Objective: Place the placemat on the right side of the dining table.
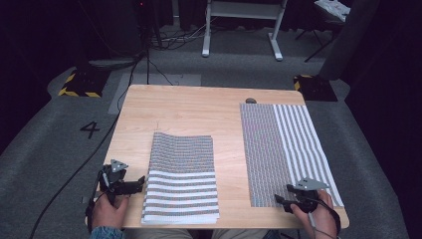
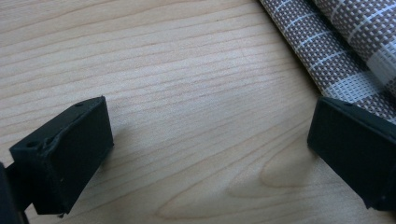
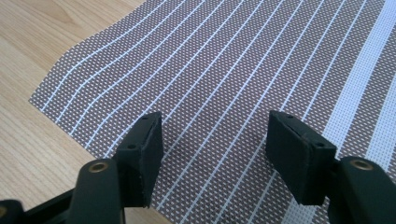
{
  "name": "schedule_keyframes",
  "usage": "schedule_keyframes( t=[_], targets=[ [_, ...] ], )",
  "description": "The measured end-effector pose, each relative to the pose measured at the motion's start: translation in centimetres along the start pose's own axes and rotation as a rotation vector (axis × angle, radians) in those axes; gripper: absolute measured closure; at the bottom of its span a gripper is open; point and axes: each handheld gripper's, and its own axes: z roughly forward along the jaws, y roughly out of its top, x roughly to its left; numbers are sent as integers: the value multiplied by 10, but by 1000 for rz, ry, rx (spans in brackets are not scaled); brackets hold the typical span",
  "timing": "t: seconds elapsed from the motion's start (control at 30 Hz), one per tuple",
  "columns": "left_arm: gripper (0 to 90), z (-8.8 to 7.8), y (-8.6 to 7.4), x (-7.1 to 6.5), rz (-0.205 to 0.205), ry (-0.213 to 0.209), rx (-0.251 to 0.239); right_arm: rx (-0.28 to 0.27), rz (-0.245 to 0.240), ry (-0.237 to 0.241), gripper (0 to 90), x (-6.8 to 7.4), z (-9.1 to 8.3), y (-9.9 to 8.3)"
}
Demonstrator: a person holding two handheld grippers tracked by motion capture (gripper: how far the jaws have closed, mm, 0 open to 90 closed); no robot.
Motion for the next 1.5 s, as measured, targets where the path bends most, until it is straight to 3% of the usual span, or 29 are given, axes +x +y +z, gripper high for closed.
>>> schedule_keyframes(
  t=[0.17,0.23,0.37,0.63,0.73,0.97,1.23,1.3,1.37,1.4,1.47,1.5],
  targets=[
    [3,0,0,0,0,0,0,-6,-6,-26,349,4,-1,-1],
    [3,0,0,0,0,0,0,-35,7,-26,336,8,-3,1],
    [2,0,0,0,2,-1,1,-68,-22,-20,342,17,-9,8],
    [3,-1,0,1,7,-6,2,-140,-98,50,337,47,-26,48],
    [2,-2,-2,1,16,-16,3,-175,-120,108,338,75,-35,72],
    [3,-2,-2,1,17,-16,3,-212,-137,175,337,102,-35,102],
    [2,1,1,2,19,-14,2,-198,-140,292,335,129,-17,129],
    [2,2,2,2,14,-11,-1,-187,-142,335,336,135,-10,134],
    [1,2,3,3,18,-13,2,-181,-109,406,344,141,-3,139],
    [2,2,3,3,19,-12,2,-185,-72,485,347,145,4,142],
    [1,2,3,3,19,-12,2,-188,-65,512,345,148,7,143],
    [2,2,3,3,19,-11,2,-192,-99,496,342,154,13,146]
  ],
)
